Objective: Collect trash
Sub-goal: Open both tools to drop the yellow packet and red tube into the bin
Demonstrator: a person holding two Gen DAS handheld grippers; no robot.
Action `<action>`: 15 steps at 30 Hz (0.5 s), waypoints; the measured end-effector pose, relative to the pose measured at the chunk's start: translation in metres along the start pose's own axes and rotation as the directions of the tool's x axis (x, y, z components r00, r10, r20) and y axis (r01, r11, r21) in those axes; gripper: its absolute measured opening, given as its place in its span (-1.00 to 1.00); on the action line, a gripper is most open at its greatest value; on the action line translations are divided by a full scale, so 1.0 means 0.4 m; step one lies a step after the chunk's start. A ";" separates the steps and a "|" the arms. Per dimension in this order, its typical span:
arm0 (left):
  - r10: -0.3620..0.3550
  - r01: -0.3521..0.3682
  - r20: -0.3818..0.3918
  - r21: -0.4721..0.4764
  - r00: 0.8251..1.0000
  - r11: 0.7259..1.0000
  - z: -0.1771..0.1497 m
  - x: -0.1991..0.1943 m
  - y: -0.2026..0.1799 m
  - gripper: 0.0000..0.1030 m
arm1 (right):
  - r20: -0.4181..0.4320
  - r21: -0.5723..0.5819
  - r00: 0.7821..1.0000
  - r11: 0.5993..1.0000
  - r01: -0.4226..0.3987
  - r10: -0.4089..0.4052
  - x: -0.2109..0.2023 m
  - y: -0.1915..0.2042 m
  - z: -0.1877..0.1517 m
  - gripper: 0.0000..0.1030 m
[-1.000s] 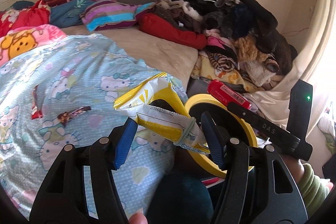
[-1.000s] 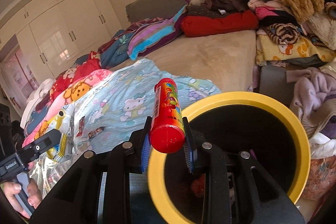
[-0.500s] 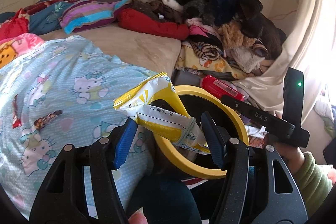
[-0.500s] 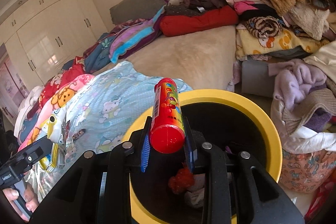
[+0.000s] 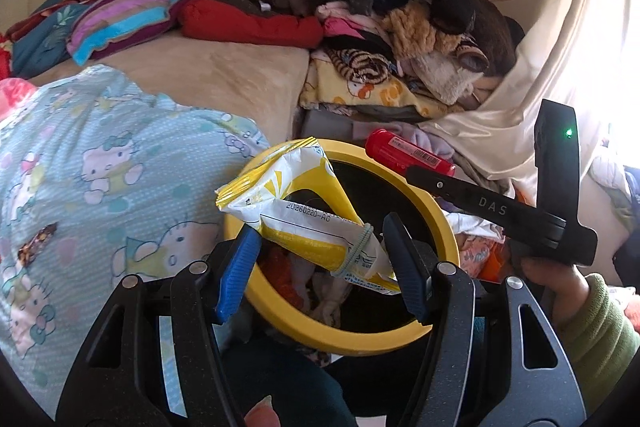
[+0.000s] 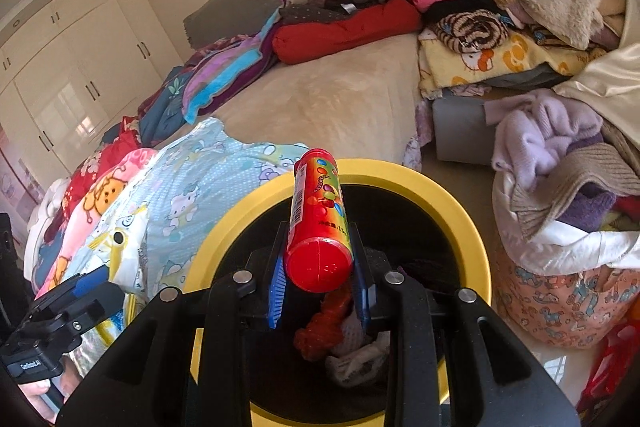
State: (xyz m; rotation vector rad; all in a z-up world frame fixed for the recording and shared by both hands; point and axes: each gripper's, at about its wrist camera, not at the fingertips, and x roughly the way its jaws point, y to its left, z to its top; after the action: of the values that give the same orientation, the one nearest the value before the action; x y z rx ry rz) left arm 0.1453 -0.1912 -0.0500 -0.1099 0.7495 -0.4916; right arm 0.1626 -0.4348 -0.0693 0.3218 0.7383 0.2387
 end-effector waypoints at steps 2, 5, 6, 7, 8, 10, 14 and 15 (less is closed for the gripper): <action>-0.003 0.003 -0.010 0.002 1.000 1.000 0.004 0.015 -0.004 0.06 | -0.006 0.013 1.000 1.000 0.005 -0.005 0.002 -0.013 -0.001 -0.49; -0.007 0.007 -0.021 0.004 1.000 1.000 0.008 0.036 -0.005 0.06 | -0.012 0.025 1.000 1.000 0.005 -0.005 0.003 -0.029 -0.001 -0.49; -0.010 0.010 -0.027 0.004 1.000 1.000 0.011 0.044 -0.006 0.06 | -0.013 0.026 1.000 1.000 0.007 -0.007 0.003 -0.033 -0.002 -0.49; -0.011 0.011 -0.029 0.004 1.000 1.000 0.012 0.050 -0.008 0.06 | -0.014 0.028 1.000 1.000 0.009 -0.009 0.003 -0.035 -0.002 -0.49; -0.011 0.011 -0.033 0.005 0.999 1.000 0.013 0.057 -0.008 0.06 | -0.017 0.030 1.000 0.999 0.012 -0.011 0.003 -0.039 -0.003 -0.49; -0.014 0.014 -0.041 0.009 0.999 1.000 0.016 0.070 -0.011 0.06 | -0.019 0.035 1.000 0.999 0.014 -0.013 0.004 -0.045 -0.003 -0.49; -0.021 0.021 -0.051 0.003 0.998 1.000 0.020 0.089 -0.010 0.07 | -0.027 0.038 0.999 0.999 0.020 -0.019 0.007 -0.052 -0.005 -0.49; -0.022 0.022 -0.052 0.002 0.998 1.000 0.021 0.092 -0.008 0.08 | -0.027 0.038 0.999 0.999 0.022 -0.021 0.007 -0.053 -0.005 -0.48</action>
State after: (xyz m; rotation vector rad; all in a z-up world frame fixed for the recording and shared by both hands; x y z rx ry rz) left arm 0.1727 -0.2120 -0.0660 -0.1038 0.7995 -0.5181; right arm 0.1653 -0.4531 -0.0801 0.3478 0.7724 0.2091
